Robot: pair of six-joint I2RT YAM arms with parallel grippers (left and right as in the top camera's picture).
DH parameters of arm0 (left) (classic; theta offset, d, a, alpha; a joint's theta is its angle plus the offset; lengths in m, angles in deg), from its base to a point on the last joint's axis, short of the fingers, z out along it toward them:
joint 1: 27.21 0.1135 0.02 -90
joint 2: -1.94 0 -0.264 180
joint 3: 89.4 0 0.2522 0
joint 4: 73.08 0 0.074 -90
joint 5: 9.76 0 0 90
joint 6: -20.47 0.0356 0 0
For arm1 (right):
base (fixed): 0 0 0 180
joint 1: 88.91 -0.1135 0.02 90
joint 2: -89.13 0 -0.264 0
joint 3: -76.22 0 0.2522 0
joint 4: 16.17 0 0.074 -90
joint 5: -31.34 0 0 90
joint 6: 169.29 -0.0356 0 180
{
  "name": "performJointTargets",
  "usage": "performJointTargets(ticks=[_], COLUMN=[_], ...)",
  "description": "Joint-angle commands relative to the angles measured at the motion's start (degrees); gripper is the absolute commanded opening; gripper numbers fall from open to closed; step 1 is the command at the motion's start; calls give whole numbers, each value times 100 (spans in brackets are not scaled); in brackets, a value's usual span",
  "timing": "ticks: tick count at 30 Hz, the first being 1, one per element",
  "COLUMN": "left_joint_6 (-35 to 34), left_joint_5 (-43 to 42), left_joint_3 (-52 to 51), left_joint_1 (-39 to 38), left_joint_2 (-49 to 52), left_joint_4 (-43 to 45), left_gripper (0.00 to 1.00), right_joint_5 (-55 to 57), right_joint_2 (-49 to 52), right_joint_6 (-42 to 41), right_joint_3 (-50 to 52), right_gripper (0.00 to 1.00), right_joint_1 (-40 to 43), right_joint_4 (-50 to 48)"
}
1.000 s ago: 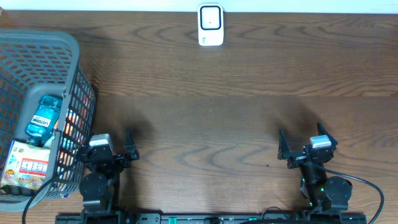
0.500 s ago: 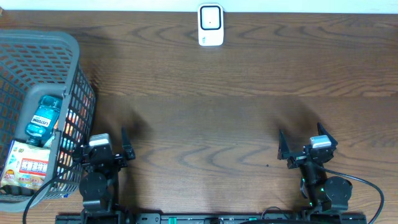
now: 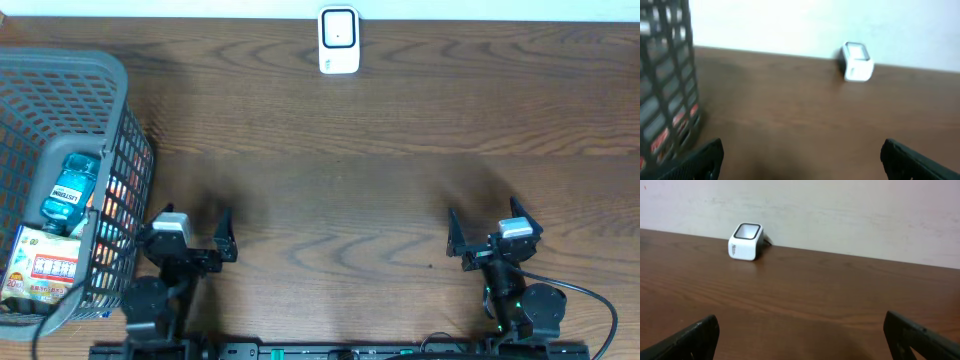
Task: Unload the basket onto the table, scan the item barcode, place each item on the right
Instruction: 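Reach the left gripper into the basket and grasp the yellow wet-wipe pack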
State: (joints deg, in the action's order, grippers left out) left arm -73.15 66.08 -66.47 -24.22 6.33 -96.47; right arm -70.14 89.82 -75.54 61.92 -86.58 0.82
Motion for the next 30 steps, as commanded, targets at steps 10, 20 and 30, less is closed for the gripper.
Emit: performJointTargets(ticks=[10, 20, 30], left_joint_6=[-487, 57, -2426], left_joint_5=[-264, -337, 3001], left_joint_3=[5195, 9200, 9560], left_joint_1=[15, 20, 1606], left_joint_2=[4210, 6262, 6684], left_joint_4=[-1674, -4422, -5366], left_gripper=[100, 100, 100], right_joint_5=[46, 46, 46], right_joint_2=[-35, -35, -35], right_joint_6=[15, 15, 15], right_joint_3=[22, 22, 22], right_gripper=[99, 99, 99], right_joint_1=[-28, -28, -28], right_joint_4=[13, 13, 13])
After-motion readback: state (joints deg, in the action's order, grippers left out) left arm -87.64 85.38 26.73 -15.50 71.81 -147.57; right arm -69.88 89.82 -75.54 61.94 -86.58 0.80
